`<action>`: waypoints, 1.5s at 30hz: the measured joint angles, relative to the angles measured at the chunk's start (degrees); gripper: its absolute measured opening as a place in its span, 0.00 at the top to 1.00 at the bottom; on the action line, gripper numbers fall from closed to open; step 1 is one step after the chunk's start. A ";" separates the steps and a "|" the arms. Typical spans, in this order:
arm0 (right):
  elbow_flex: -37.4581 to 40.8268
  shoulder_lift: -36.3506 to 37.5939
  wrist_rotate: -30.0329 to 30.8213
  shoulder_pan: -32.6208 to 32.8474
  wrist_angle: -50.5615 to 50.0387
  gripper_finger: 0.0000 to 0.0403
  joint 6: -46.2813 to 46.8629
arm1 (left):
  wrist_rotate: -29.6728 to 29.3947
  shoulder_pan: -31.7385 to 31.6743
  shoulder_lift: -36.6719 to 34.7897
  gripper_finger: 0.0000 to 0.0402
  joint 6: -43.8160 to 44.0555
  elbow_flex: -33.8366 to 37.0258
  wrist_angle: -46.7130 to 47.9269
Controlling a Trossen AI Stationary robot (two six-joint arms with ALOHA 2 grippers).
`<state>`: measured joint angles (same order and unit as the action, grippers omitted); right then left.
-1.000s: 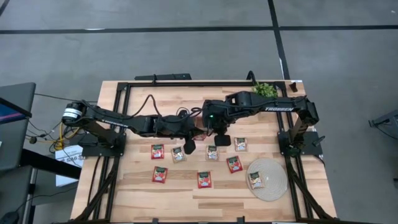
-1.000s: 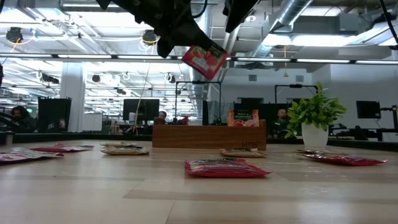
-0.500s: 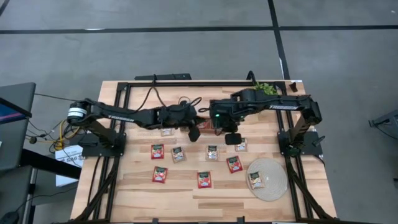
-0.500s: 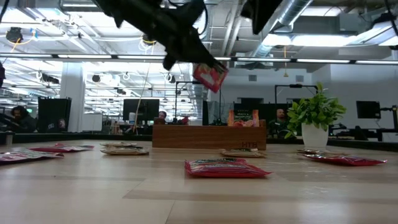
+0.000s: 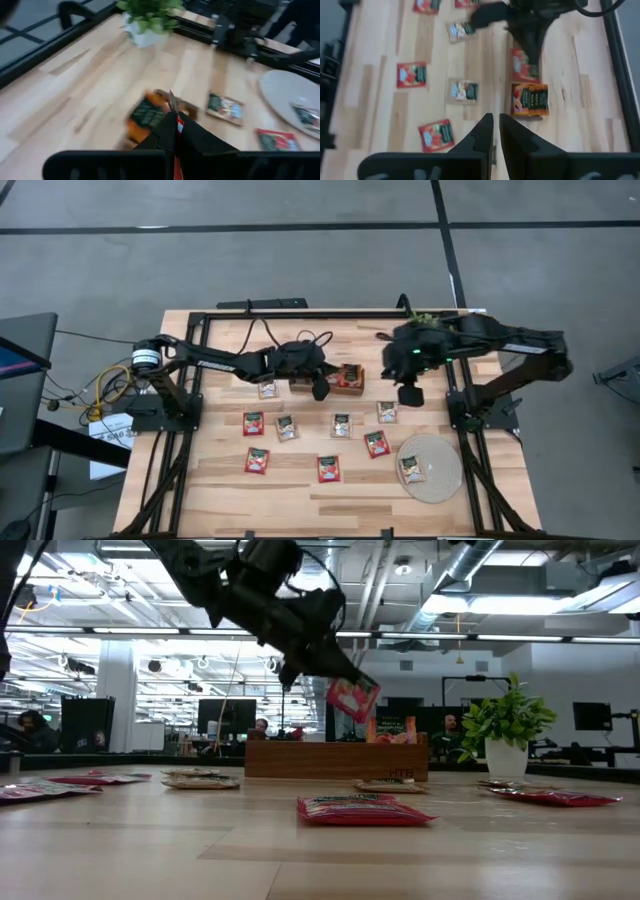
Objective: Pick & Place Tea
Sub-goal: Put the red tea bag into the middle section of the wooden organizer
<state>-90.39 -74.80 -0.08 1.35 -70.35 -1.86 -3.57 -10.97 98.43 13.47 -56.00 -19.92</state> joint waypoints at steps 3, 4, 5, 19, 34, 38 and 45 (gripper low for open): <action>2.40 3.47 0.03 0.91 2.03 0.94 2.55 | 1.37 -2.07 0.24 1.00 -0.06 1.19 -0.44; 3.10 4.35 0.03 1.16 2.56 0.94 3.38 | 1.39 -2.67 0.24 1.00 -0.22 1.48 -0.77; 3.73 5.05 0.03 1.40 2.89 0.94 4.09 | 1.65 -3.20 0.22 1.00 -0.35 1.70 -0.85; 4.50 3.91 0.09 2.38 3.36 0.97 6.40 | 7.81 -7.64 2.00 1.00 0.42 8.71 -15.91; 4.48 2.35 0.16 2.38 4.40 0.96 8.96 | 9.54 -8.39 8.48 1.00 2.08 9.50 -25.34; 4.48 2.37 0.16 2.38 4.42 0.96 8.99 | 9.81 -8.65 8.46 1.00 1.87 9.50 -25.69; 4.48 2.37 0.16 2.38 5.50 0.96 9.00 | 9.87 -8.58 8.46 1.00 0.66 9.49 -25.58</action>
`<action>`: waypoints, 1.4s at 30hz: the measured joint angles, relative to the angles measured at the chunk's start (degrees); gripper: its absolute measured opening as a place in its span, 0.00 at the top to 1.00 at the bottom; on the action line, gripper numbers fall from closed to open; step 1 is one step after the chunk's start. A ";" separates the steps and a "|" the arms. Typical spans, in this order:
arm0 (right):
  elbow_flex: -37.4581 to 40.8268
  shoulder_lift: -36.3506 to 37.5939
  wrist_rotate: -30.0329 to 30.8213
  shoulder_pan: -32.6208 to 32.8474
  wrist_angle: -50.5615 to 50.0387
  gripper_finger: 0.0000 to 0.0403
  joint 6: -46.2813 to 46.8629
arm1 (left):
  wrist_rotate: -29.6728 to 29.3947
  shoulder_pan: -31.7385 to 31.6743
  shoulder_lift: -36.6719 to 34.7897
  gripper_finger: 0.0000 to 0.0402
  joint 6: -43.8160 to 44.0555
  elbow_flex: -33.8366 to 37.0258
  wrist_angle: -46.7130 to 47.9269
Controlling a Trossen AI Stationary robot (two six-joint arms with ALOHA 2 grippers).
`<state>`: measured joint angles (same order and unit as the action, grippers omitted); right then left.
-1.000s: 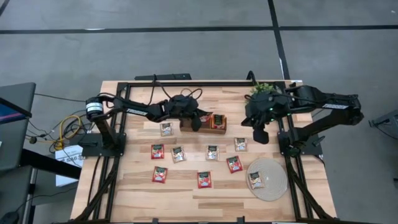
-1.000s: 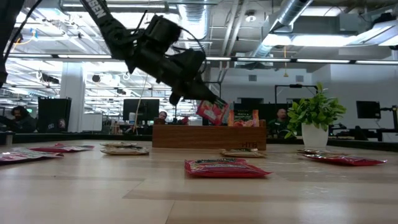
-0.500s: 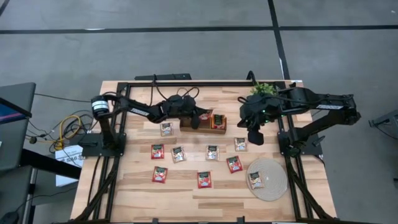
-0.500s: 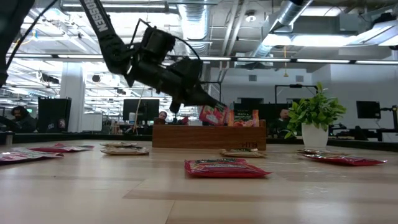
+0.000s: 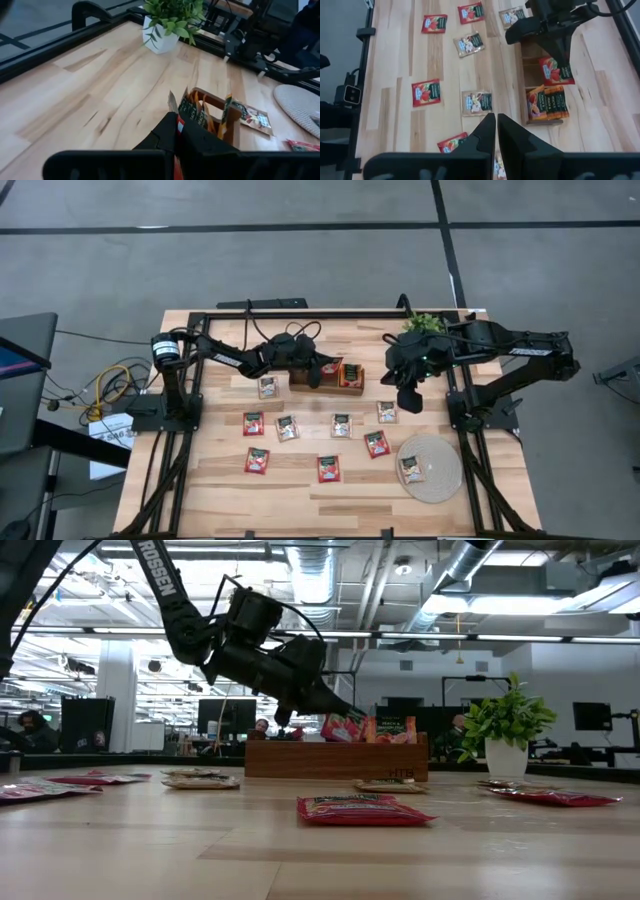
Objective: Pick & Place Tea
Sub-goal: Put the red tea bag into the middle section of the wooden organizer
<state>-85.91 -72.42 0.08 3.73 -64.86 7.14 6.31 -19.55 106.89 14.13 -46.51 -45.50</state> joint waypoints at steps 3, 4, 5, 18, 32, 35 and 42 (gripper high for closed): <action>0.00 0.00 -0.01 0.00 0.43 0.96 0.00 | -0.05 -0.02 0.00 1.00 -0.61 0.01 0.17; 0.00 0.00 -0.01 0.00 0.61 0.96 -0.01 | -0.15 -0.01 0.00 1.00 -0.57 0.00 0.32; 0.00 0.00 -0.02 0.00 0.67 0.96 -0.01 | -0.44 0.00 0.00 1.00 -0.38 -0.01 0.40; 0.00 0.00 -0.02 0.00 0.67 0.96 0.00 | -2.35 0.00 -0.04 1.00 1.09 -0.01 0.69; -0.02 0.00 -0.04 0.00 0.67 0.96 0.00 | -2.91 0.00 -0.07 0.88 0.82 -0.06 2.70; -0.02 0.00 -0.04 0.00 0.67 0.96 0.00 | -2.48 0.00 -0.09 0.83 0.47 -0.06 2.69; -0.02 0.00 -0.04 0.00 0.67 0.96 -0.01 | -2.47 0.00 -0.09 0.73 0.24 -0.06 2.65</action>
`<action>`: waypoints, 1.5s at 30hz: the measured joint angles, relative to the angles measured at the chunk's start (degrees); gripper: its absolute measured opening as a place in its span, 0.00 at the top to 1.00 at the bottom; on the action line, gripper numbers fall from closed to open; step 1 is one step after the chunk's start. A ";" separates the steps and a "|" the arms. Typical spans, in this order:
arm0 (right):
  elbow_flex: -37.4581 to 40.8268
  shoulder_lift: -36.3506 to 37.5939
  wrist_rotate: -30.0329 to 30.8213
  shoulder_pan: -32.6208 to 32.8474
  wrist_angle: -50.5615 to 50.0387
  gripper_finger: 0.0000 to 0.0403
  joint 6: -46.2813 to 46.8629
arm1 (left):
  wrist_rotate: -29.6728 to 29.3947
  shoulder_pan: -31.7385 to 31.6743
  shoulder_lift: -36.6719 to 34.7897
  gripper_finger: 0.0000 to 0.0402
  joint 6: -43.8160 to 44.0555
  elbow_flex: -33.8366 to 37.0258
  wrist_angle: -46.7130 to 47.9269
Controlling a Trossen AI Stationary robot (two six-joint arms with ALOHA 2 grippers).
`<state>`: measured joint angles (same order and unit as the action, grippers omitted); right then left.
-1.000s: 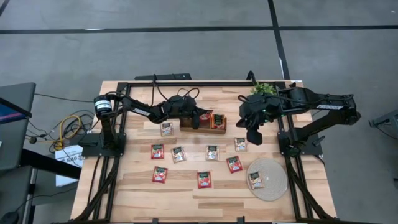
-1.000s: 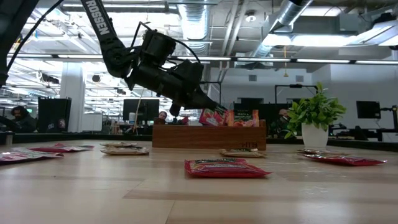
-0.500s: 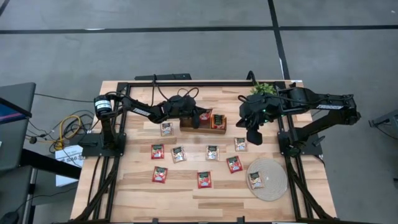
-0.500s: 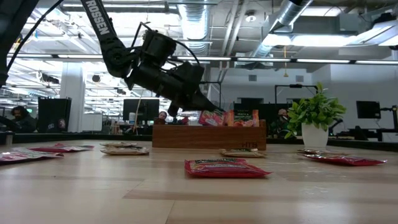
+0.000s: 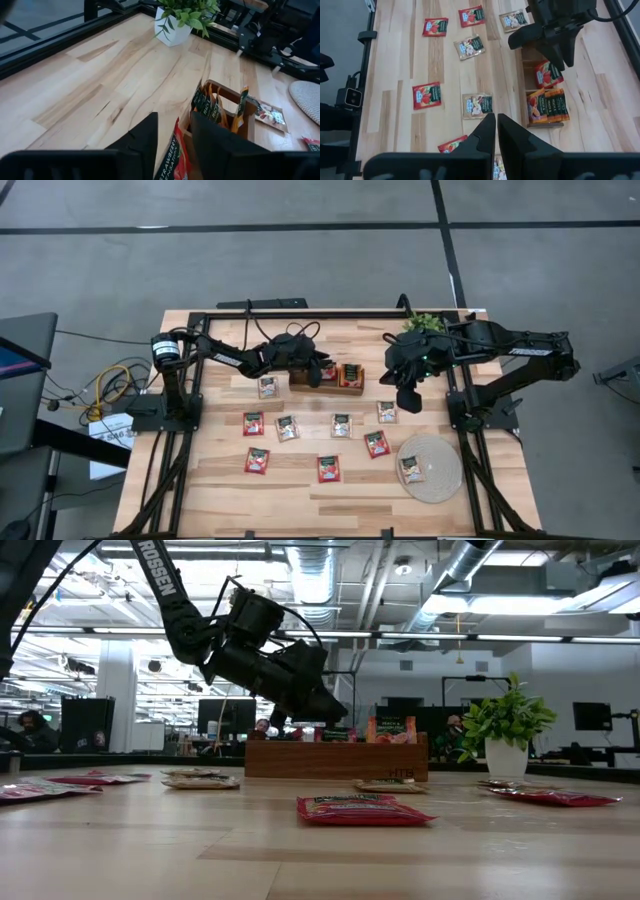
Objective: Pick & Place Tea
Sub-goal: Put the red tea bag into the middle section of the wooden organizer
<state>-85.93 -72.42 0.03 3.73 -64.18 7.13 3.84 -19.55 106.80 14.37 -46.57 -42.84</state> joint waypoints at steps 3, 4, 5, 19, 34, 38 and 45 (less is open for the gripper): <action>0.00 0.00 0.00 0.00 0.00 0.96 -0.01 | -0.21 -0.41 -1.11 0.71 0.00 0.00 0.60; 0.00 0.00 0.02 0.00 0.02 0.96 -0.01 | -0.24 -0.60 -1.91 0.71 0.00 0.00 0.92; 0.00 0.00 0.00 0.00 0.00 0.96 -0.01 | -0.26 -0.72 -3.15 0.71 0.00 0.00 2.03; -0.04 -5.59 -0.11 7.40 -3.92 0.96 -0.01 | -1.11 1.43 -32.59 0.71 0.51 -0.07 47.03; 7.55 -21.73 -1.96 11.63 -2.96 0.96 -6.27 | -11.53 13.55 -49.40 0.71 14.56 -0.02 76.52; 15.38 -20.36 -2.93 11.63 1.75 0.94 -2.00 | -15.19 16.18 -49.67 0.71 16.99 0.00 79.41; 21.07 -17.55 -2.99 11.63 8.59 0.85 3.34 | -17.93 17.05 -49.53 0.71 17.85 0.00 78.78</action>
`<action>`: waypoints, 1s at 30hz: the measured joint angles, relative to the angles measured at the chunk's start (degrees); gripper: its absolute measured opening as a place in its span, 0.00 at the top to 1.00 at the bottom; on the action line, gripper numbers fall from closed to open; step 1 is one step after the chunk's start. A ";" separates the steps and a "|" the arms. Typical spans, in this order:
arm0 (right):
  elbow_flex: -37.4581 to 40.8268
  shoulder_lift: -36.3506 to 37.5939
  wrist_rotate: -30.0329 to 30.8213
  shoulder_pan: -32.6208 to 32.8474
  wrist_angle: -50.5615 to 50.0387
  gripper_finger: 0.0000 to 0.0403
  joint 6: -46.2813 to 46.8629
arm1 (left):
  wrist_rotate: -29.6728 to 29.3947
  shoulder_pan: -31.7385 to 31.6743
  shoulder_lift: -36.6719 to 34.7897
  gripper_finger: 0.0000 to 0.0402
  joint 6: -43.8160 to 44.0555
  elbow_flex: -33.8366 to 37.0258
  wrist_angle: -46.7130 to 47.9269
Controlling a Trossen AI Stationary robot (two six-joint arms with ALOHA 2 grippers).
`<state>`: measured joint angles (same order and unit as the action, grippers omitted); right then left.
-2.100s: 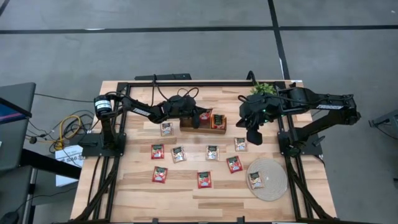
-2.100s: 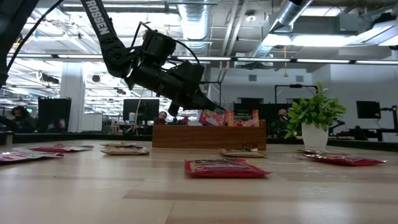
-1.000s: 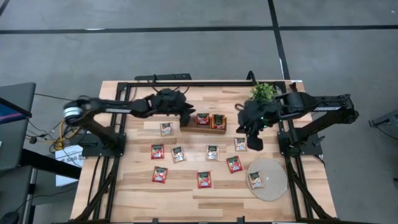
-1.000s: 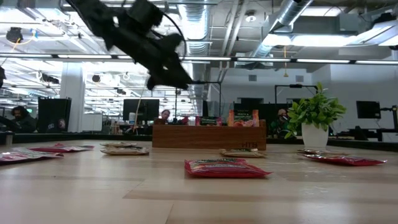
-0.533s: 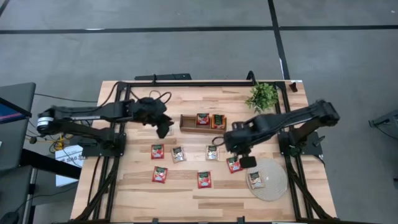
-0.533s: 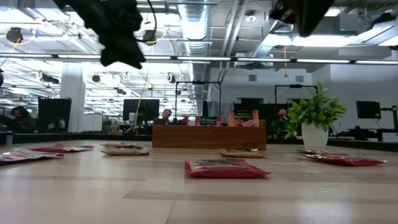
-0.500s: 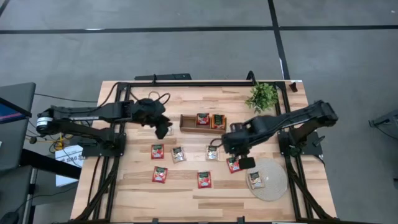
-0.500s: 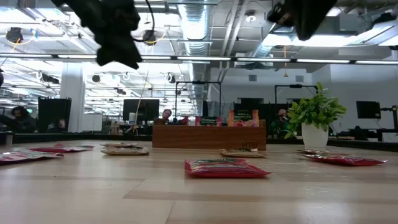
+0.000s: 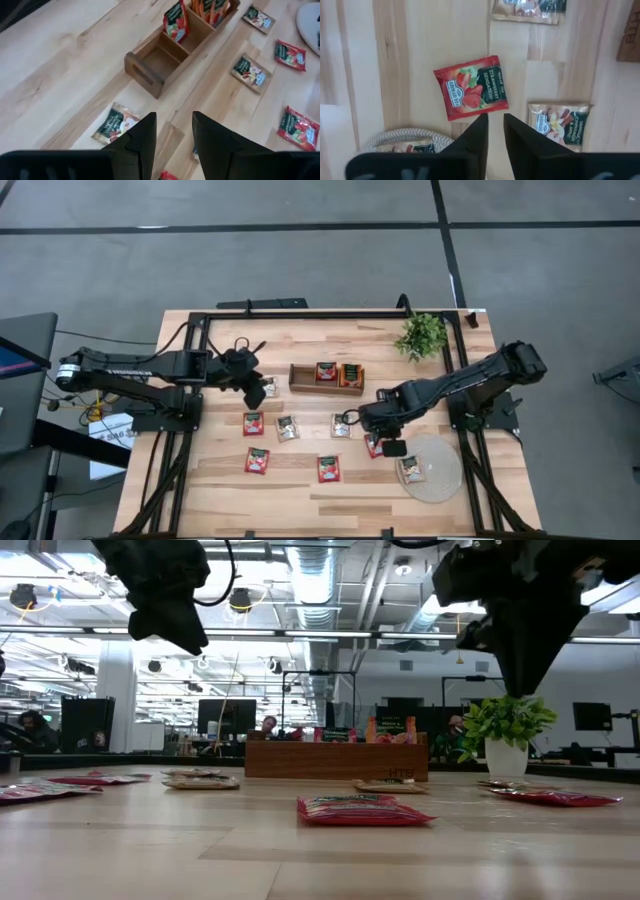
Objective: Pick & Place Tea
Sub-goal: Put the red tea bag into the middle section of the wooden organizer
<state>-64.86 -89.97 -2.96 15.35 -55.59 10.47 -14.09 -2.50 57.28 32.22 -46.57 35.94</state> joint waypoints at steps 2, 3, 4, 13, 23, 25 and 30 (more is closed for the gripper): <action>0.44 0.00 -0.03 0.00 0.37 0.82 -0.45 | -0.33 0.00 0.00 0.71 0.26 0.00 -0.07; 0.74 -0.06 -0.03 0.00 0.44 0.81 -1.09 | -0.49 0.00 0.00 0.71 0.42 0.00 -0.06; 0.99 -0.35 -0.01 -0.01 0.93 0.79 -1.53 | -0.53 0.00 0.00 0.71 0.50 0.00 -0.06; 4.87 -4.48 -0.07 -2.17 6.38 0.76 -1.48 | -0.54 0.00 0.00 0.71 1.95 0.00 -0.08; 4.83 -9.78 -0.70 -4.12 8.74 0.76 -1.94 | -0.54 0.00 0.02 0.71 2.04 0.00 -0.19; 4.83 -11.32 -2.01 -4.13 8.85 0.76 -2.43 | -0.52 0.00 0.02 0.71 2.04 0.00 -0.10; 4.83 -13.61 -4.66 -4.11 8.84 0.76 -2.96 | -0.52 0.00 0.02 0.71 2.02 0.00 -0.08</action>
<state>-60.03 -103.58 -7.62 11.25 -46.75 7.51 -14.61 -2.50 57.30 34.24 -46.57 35.86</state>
